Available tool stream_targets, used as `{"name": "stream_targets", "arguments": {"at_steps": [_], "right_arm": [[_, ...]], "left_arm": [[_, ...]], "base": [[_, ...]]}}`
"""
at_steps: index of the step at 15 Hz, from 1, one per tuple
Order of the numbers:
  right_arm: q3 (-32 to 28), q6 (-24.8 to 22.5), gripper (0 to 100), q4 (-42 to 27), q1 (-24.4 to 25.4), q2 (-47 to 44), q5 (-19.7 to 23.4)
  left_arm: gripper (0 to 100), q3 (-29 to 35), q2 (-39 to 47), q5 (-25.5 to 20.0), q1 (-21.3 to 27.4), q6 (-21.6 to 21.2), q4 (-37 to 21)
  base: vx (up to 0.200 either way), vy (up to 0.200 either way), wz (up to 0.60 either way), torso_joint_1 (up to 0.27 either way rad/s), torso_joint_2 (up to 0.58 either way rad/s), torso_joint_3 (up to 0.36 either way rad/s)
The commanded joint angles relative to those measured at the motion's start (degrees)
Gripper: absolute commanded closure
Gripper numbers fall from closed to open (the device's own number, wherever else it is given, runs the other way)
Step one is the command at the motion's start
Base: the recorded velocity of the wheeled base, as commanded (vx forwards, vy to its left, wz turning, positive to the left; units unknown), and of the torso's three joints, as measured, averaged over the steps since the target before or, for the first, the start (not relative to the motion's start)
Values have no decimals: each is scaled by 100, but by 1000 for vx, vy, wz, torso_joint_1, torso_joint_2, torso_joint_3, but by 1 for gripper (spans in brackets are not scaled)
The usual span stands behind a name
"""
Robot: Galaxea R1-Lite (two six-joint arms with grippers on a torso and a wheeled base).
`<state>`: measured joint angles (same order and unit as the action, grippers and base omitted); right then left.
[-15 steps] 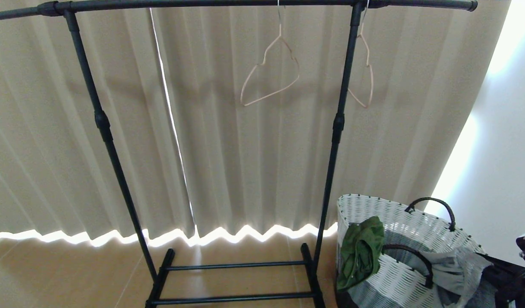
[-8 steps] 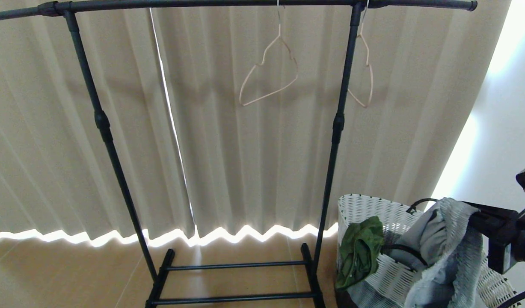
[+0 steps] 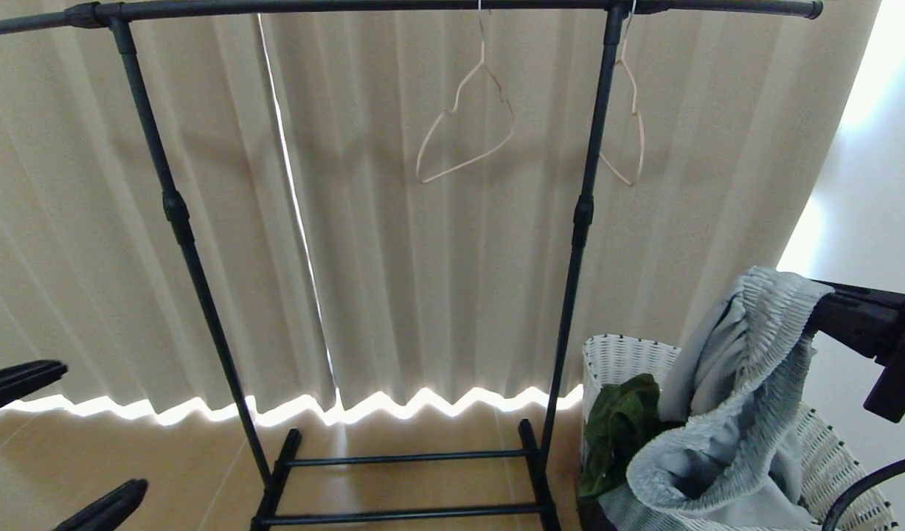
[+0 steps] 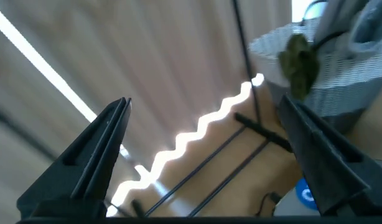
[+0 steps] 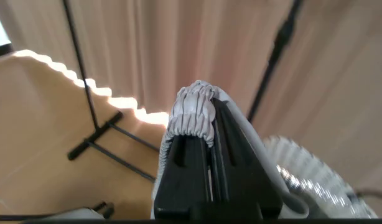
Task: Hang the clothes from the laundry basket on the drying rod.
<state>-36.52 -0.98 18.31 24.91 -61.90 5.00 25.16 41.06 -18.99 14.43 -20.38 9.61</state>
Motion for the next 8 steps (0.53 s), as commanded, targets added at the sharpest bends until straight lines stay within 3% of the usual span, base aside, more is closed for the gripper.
{"name": "stream_targets", "arguments": {"at_steps": [1,5,8], "right_arm": [[-83,1,100,-3,76,-59,10],[-224,-8,100,-3,93,-32,177],[-575,-34,100,-3,304,-155,203]], "left_arm": [[0,340,1660,528,1123,157,718],[0,789,3655,2497,3417,1071,2344],[0,1210,4850,2892,4164,1247,2933]], "base": [[0,0,0,0,0,0],[0,0,0,0,0,0],[0,0,0,0,0,0]]}}
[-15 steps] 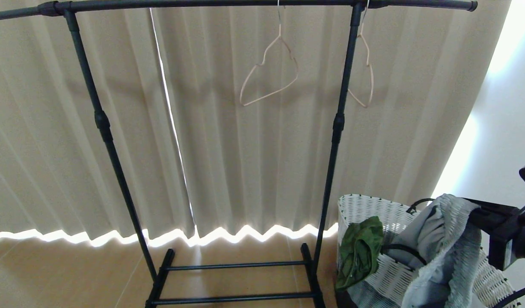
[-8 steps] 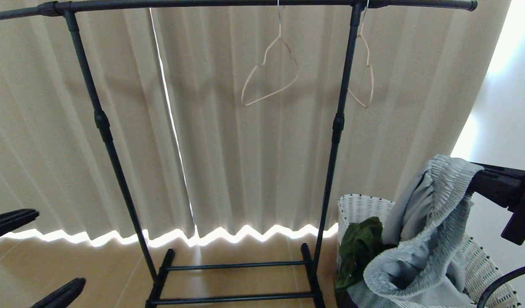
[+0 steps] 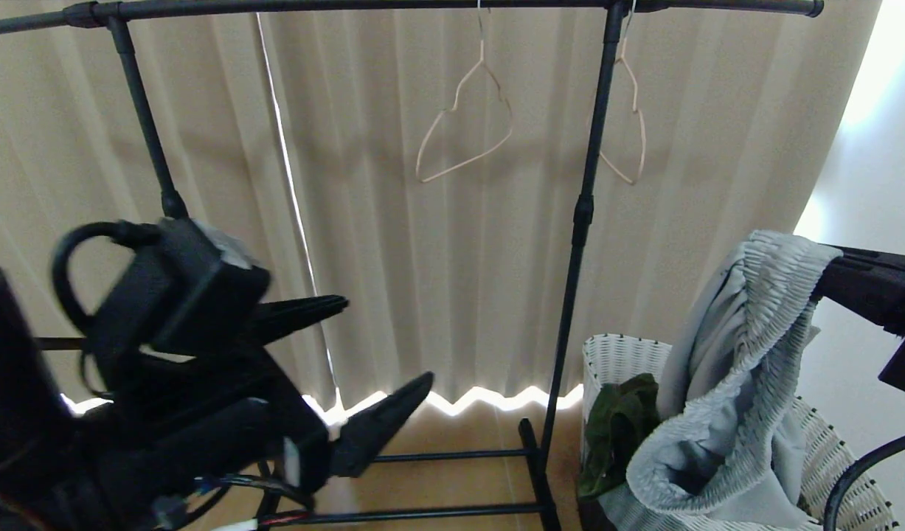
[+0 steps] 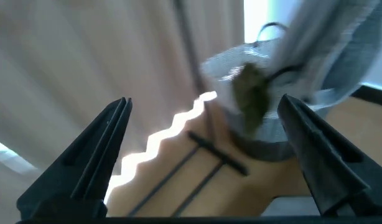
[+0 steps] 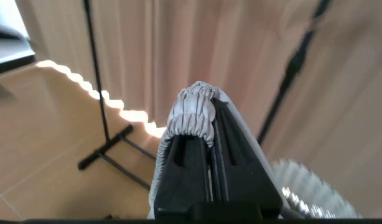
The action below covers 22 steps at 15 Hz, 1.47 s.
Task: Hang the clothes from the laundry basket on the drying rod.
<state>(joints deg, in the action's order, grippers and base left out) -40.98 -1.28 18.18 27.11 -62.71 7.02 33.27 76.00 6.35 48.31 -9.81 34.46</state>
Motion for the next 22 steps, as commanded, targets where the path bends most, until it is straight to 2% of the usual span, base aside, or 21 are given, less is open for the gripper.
{"name": "stream_targets", "arguments": {"at_steps": [1,3,6,11,12,16,18,19,22], "right_arm": [[-182,-4,100,11,145,-92,10],[-164,5,100,11,286,-84,36],[-182,5,100,19,506,-57,45],[-235,5,100,81,804,-13,36],[-226,5,100,151,831,22,45],[-173,5,100,134,840,294,54],[-173,5,100,116,884,373,36],[-182,5,100,116,875,391,36],[-182,-4,100,98,875,417,27]], "left_arm": [[0,426,1638,358,952,278,605],[0,479,2341,367,1312,568,1150],[0,707,3299,384,1523,595,2003],[0,1279,4002,376,1585,647,2082],[0,1428,4151,384,1550,797,2091],[0,1490,4301,376,1189,981,2108],[0,1454,4310,367,1163,1113,2179],[100,1437,4310,367,1163,1113,2179],[100,1296,4301,367,1181,1060,2231]], "base": [[0,0,0,0,0,0],[0,0,0,0,0,0],[0,0,0,0,0,0],[0,0,0,0,0,0],[0,0,0,0,0,0],[0,0,0,0,0,0],[0,0,0,0,0,0],[0,0,0,0,0,0],[0,0,0,0,0,0]]}}
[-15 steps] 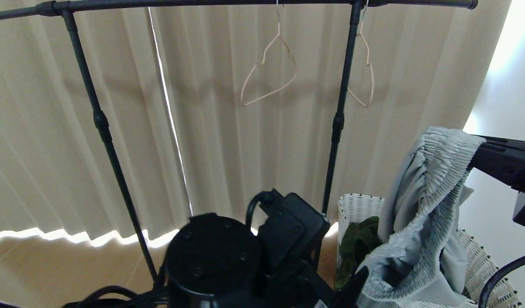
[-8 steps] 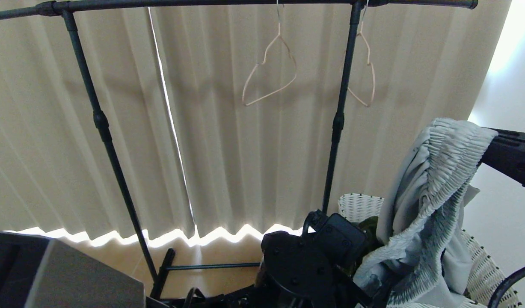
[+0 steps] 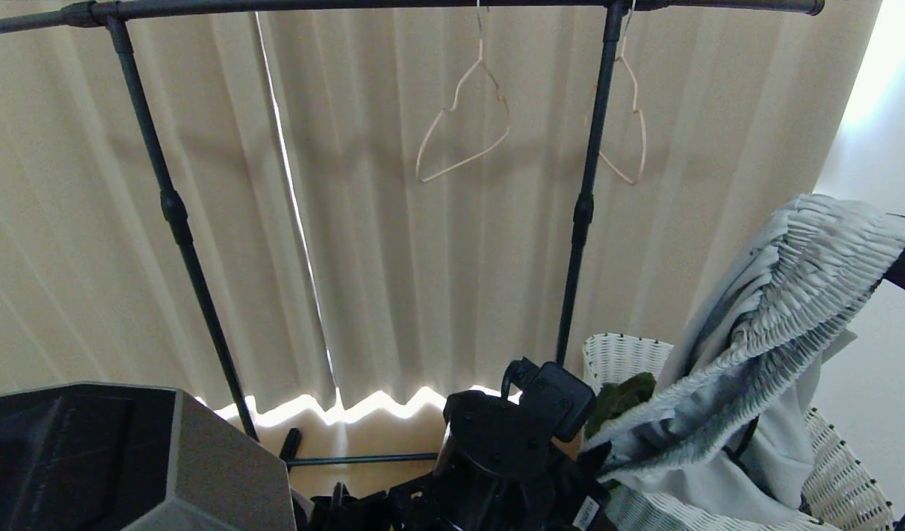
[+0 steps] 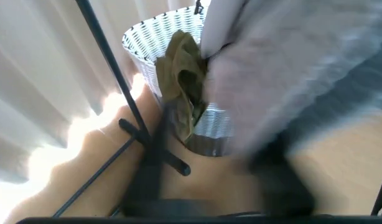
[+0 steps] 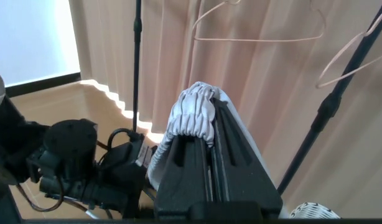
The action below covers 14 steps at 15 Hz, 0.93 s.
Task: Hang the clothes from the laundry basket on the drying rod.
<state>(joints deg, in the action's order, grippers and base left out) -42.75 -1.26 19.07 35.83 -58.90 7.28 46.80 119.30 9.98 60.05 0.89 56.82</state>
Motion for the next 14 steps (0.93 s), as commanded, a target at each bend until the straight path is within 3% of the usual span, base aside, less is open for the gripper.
{"name": "stream_targets", "arguments": {"at_steps": [1,2,3,5,6,11,14], "right_arm": [[-14,-6,100,9,3,28,-7],[-23,-6,100,9,3,19,-7],[-49,-6,100,62,-14,2,-7],[-49,11,100,27,-50,-16,-16],[-23,3,100,9,-85,-60,-16],[-31,-24,100,-8,-428,-306,-16],[4,-24,100,-35,-471,-464,-25]], "left_arm": [[100,-189,-21,4,7,-45,207],[100,-277,-3,4,-2,-107,418],[100,-628,129,4,-11,-361,1305],[100,-1375,164,-14,-2,-836,2448],[100,-1639,111,-14,-2,-1003,2553],[100,-2395,-1286,-40,-257,-1073,2290],[100,-2078,-2719,-155,-653,-1478,629]], "base": [[0,0,0,0,0,0],[0,0,0,0,0,0],[0,0,0,0,0,0],[0,0,0,0,0,0],[0,0,0,0,0,0],[0,0,0,0,0,0],[0,0,0,0,0,0]]}}
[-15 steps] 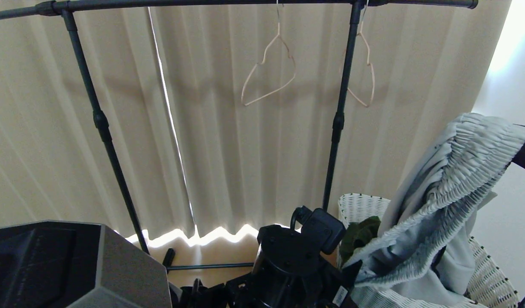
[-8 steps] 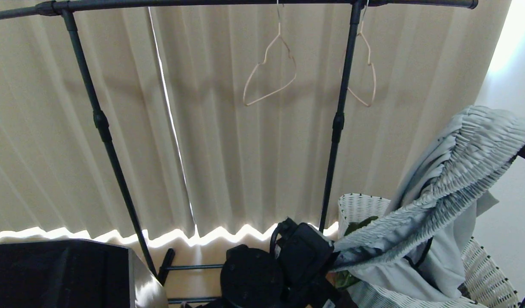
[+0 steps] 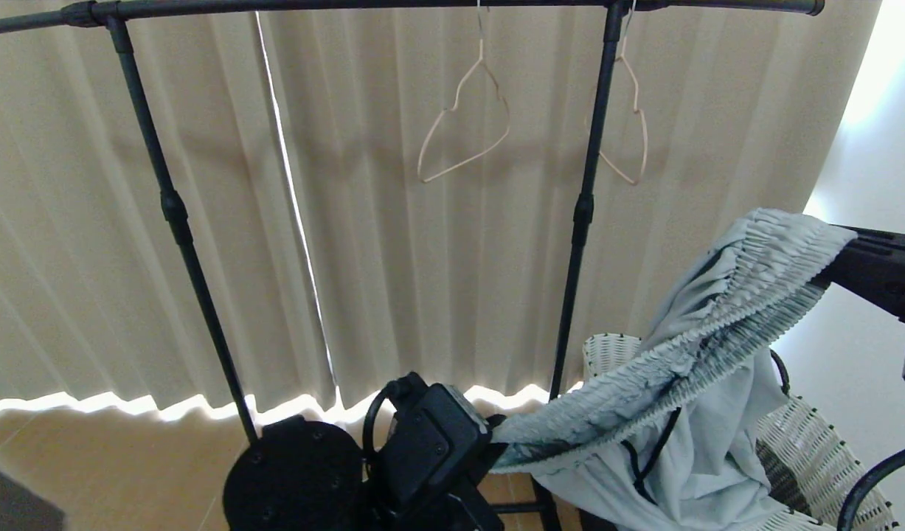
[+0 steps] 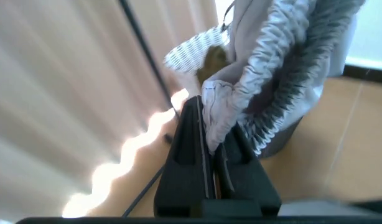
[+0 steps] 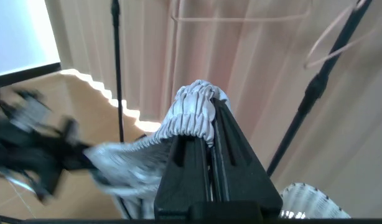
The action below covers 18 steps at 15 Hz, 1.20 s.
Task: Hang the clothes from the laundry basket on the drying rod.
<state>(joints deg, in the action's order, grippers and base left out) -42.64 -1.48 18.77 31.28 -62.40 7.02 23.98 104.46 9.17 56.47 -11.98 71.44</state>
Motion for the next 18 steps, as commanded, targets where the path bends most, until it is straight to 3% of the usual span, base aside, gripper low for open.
{"name": "stream_targets", "arguments": {"at_steps": [1,2,5,8,14,18], "right_arm": [[-34,-11,100,39,-17,-184,1],[-157,-72,100,56,-17,-334,10],[-464,-72,100,74,-17,-562,10],[-781,-63,100,74,1,-598,45],[-1642,-63,100,74,10,-1213,388],[-2486,-63,100,74,18,-1723,396]], "left_arm": [[100,344,-1516,-143,-321,-190,-1264],[100,749,-2070,-284,-329,-190,-2275],[100,1707,-2721,-328,-408,-190,-3786],[100,2471,-3081,-345,-444,-182,-4612],[100,3201,-3389,-354,-1129,-182,-5324],[100,3772,-3819,-354,-1235,-182,-6010]], "base": [[0,0,0,0,0,0],[0,0,0,0,0,0],[0,0,0,0,0,0],[0,0,0,0,0,0],[0,0,0,0,0,0],[0,0,0,0,0,0]]}}
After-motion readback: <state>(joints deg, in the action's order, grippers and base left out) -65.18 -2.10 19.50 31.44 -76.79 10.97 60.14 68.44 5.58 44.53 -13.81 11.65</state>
